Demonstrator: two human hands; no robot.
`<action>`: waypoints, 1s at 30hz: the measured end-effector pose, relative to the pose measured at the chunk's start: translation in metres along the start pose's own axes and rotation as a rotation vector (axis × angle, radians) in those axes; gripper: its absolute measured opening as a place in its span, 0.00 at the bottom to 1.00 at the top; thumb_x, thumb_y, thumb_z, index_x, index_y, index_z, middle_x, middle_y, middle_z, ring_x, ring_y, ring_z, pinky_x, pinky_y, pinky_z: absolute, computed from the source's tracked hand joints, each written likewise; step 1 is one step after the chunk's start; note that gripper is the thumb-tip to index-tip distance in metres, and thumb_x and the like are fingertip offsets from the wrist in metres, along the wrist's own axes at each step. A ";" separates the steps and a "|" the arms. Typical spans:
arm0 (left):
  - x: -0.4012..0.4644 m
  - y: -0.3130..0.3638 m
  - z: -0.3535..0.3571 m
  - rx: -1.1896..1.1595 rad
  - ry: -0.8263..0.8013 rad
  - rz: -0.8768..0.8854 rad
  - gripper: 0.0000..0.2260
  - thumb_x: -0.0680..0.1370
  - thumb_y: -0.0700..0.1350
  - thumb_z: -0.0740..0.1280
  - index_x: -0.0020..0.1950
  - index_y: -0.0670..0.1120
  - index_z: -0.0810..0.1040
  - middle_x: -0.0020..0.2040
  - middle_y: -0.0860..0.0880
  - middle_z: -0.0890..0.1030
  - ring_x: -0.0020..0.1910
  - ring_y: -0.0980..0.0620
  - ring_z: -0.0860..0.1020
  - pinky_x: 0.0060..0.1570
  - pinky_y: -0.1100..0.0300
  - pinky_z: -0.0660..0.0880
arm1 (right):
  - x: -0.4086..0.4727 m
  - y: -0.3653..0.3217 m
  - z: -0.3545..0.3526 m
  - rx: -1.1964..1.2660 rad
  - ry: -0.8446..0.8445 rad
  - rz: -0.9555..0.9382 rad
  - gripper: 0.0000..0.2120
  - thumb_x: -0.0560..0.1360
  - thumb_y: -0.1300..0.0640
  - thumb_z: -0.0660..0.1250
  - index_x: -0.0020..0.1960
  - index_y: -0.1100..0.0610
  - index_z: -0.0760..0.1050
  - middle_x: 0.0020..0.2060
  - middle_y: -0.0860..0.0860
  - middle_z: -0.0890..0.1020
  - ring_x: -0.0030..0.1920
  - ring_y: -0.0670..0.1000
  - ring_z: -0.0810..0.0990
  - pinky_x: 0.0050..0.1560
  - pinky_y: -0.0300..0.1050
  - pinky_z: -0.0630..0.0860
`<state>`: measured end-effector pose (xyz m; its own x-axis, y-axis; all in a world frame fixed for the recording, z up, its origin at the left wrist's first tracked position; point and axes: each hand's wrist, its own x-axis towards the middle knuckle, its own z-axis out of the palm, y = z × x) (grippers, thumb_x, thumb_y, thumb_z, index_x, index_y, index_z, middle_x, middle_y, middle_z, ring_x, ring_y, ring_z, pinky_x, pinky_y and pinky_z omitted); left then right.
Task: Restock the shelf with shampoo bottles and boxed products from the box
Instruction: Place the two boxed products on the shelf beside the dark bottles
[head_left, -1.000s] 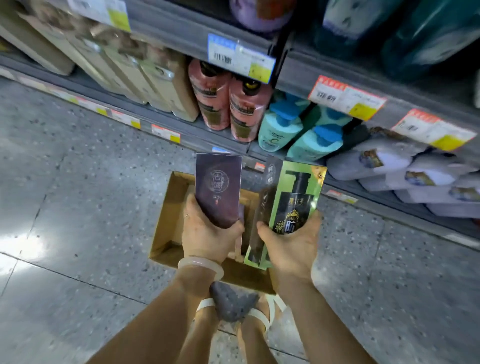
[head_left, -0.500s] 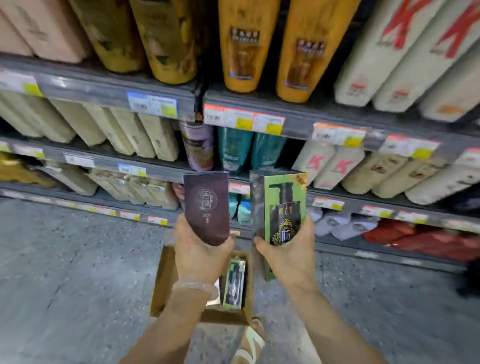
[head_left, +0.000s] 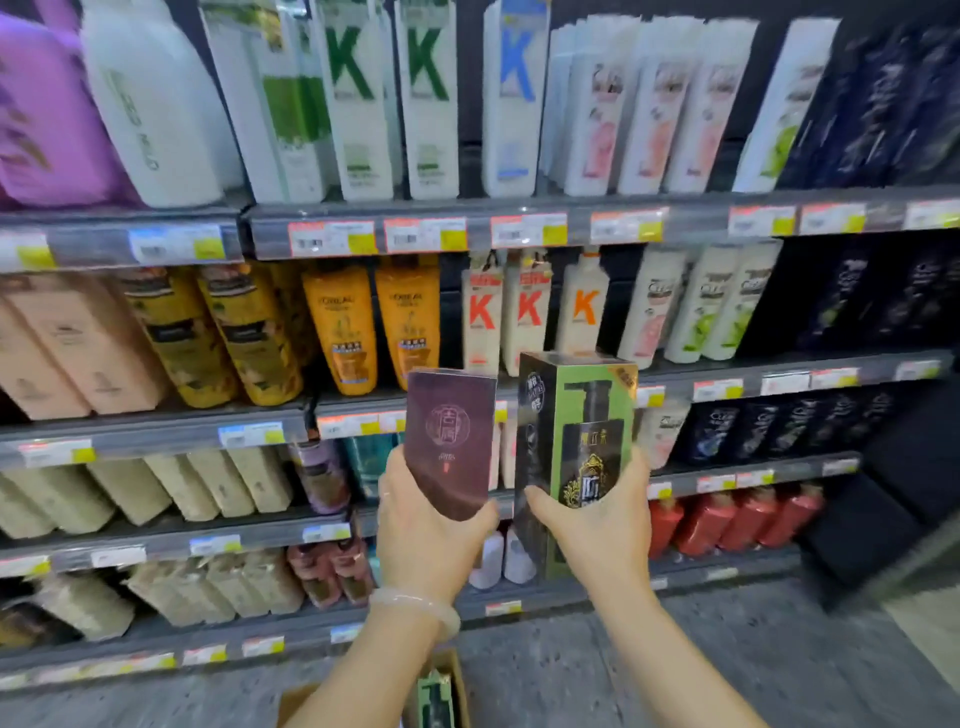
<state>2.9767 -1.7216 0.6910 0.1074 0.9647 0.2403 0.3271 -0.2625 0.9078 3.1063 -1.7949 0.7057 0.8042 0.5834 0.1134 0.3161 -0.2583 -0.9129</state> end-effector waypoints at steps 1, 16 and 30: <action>-0.005 0.015 0.007 -0.015 -0.022 0.023 0.30 0.56 0.56 0.74 0.52 0.65 0.61 0.47 0.64 0.69 0.44 0.63 0.71 0.35 0.70 0.65 | 0.002 -0.004 -0.016 0.010 0.028 0.006 0.50 0.58 0.48 0.79 0.72 0.52 0.54 0.66 0.52 0.71 0.65 0.54 0.70 0.63 0.49 0.70; -0.112 0.236 0.260 -0.227 -0.258 0.202 0.37 0.55 0.54 0.78 0.52 0.66 0.56 0.46 0.65 0.67 0.48 0.60 0.68 0.46 0.63 0.66 | 0.111 0.047 -0.347 -0.019 0.412 0.050 0.46 0.56 0.44 0.78 0.67 0.47 0.56 0.59 0.47 0.73 0.58 0.54 0.75 0.55 0.54 0.75; -0.133 0.350 0.452 -0.301 -0.349 0.211 0.38 0.57 0.53 0.78 0.60 0.57 0.61 0.52 0.58 0.70 0.50 0.56 0.71 0.48 0.60 0.67 | 0.227 0.117 -0.501 -0.012 0.562 0.041 0.46 0.50 0.41 0.77 0.62 0.44 0.57 0.56 0.47 0.75 0.57 0.52 0.74 0.58 0.52 0.74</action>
<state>3.5015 -1.9500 0.8215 0.4658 0.8139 0.3472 -0.0157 -0.3847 0.9229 3.5778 -2.0787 0.8216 0.9593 0.0735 0.2728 0.2824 -0.2825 -0.9168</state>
